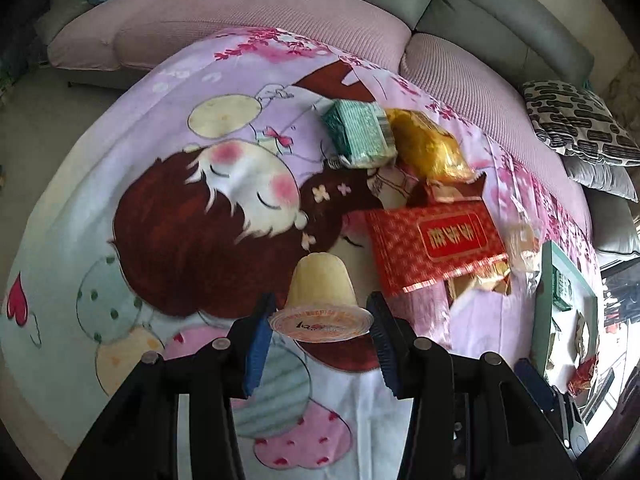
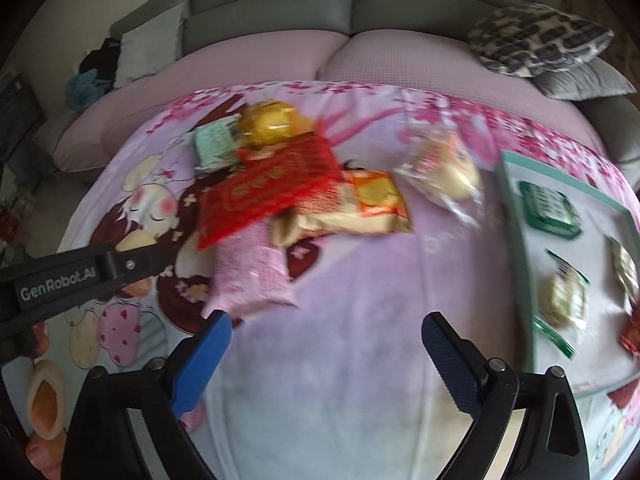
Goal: Organize snacks
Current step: 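Grasp the pink wafer pack with right tool while left tool holds the cup jelly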
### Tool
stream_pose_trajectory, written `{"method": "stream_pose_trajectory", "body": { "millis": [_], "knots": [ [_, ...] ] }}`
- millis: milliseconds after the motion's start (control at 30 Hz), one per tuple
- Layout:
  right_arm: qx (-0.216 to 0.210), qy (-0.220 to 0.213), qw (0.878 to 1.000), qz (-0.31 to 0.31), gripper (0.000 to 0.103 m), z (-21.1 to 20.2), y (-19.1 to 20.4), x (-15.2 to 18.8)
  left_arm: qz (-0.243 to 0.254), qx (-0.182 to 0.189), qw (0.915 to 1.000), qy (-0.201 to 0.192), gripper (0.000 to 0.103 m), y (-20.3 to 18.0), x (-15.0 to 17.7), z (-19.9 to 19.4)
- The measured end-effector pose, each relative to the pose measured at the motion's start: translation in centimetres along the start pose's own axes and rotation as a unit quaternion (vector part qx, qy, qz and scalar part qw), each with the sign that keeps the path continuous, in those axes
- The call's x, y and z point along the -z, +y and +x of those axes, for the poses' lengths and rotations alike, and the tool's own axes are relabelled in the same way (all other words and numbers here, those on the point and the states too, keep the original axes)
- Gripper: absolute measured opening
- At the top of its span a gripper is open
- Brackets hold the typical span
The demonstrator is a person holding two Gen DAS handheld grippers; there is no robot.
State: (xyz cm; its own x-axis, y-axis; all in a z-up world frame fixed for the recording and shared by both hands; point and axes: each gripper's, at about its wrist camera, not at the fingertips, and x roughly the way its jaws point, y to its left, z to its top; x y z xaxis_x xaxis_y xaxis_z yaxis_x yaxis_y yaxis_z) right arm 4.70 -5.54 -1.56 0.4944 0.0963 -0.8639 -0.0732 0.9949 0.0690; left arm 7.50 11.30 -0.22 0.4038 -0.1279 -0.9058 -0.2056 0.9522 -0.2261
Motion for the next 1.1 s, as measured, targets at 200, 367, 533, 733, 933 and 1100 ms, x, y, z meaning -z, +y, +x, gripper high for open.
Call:
{"method": "stream_pose_trajectory", "body": {
  "millis": [200,367,533,733,933,1100],
  "knots": [
    [-0.008,0.018,1.0,-0.014,0.09,2.3,1.9,-1.3,0.007,0.009,0.9999,0.011,0.049,0.8,-1.6,1.3],
    [-0.011,0.032,0.999,-0.018,0.084,4.1,2.8,-2.3,0.021,0.017,0.9995,0.017,0.049,0.2,-2.4,2.1],
    [-0.014,0.046,0.999,-0.018,0.07,5.7,3.3,-3.0,0.026,0.02,0.9992,0.025,0.049,-0.3,-2.9,2.9],
    [-0.019,0.044,0.998,-0.029,0.049,5.5,3.6,-2.9,0.032,0.013,0.9991,0.026,0.049,-0.5,-2.7,3.0],
    [-0.026,0.05,0.998,-0.023,0.048,4.8,2.9,-1.7,0.043,0.021,0.9985,0.026,0.049,-1.2,-2.1,2.6],
    [-0.021,0.055,0.998,-0.021,0.048,4.0,2.0,-0.3,0.056,0.016,0.998,0.028,0.049,-1.9,-1.4,2.6]
  ]
}}
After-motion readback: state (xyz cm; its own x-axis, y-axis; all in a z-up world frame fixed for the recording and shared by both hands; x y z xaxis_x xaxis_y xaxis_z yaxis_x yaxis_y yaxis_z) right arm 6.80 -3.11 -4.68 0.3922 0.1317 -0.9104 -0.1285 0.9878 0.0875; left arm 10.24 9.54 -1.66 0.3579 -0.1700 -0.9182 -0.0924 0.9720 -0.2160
